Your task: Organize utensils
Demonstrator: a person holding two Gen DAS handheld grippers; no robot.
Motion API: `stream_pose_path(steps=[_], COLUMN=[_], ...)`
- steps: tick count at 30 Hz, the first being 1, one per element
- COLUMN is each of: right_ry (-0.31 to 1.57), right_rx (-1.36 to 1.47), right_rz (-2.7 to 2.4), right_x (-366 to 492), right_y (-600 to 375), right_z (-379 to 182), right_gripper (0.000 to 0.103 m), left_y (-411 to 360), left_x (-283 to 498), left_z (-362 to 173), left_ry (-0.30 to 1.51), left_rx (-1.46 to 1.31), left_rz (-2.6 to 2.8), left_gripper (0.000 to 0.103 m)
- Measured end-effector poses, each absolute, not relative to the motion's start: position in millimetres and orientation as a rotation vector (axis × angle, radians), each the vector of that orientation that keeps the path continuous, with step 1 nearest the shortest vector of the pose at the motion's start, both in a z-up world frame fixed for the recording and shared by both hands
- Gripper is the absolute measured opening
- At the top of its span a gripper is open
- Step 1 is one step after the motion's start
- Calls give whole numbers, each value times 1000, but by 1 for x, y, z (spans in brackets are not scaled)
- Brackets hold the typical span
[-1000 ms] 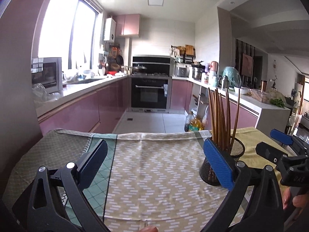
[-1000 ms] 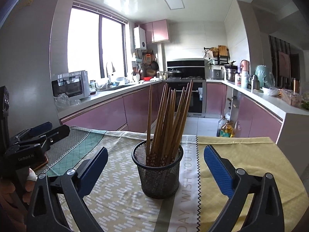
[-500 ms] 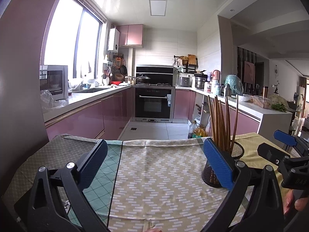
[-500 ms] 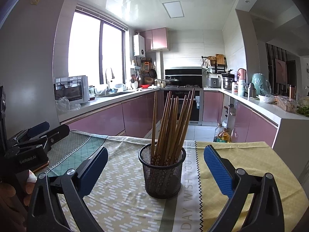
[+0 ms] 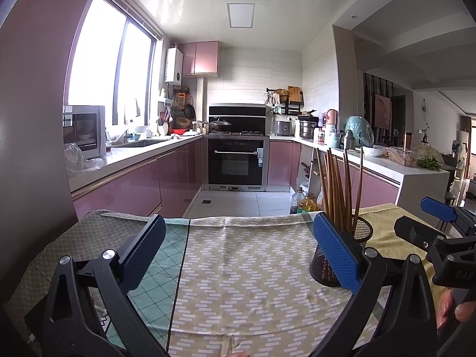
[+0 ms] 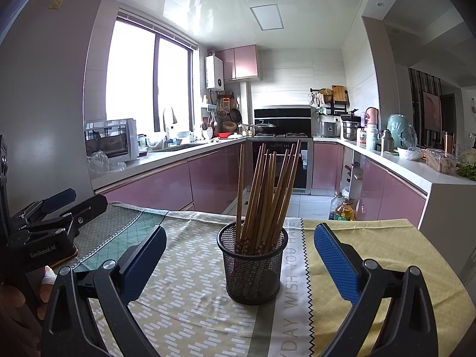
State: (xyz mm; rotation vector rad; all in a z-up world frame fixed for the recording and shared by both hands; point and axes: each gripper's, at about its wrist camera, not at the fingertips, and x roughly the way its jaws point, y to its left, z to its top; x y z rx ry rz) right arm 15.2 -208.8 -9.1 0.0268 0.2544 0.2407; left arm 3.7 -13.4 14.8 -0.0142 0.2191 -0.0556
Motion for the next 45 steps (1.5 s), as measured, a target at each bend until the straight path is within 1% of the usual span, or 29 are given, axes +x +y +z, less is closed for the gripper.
stream_pose_path(steps=[45], right_ry=[259], right_rx=[36], right_rz=[237], right_x=[14], right_y=[-203], right_z=[-10], right_gripper=[96], left_y=[-10], left_x=[1], left_z=[11], left_ry=[229], left_rx=[-14], left_rz=[-65], left_gripper=[98])
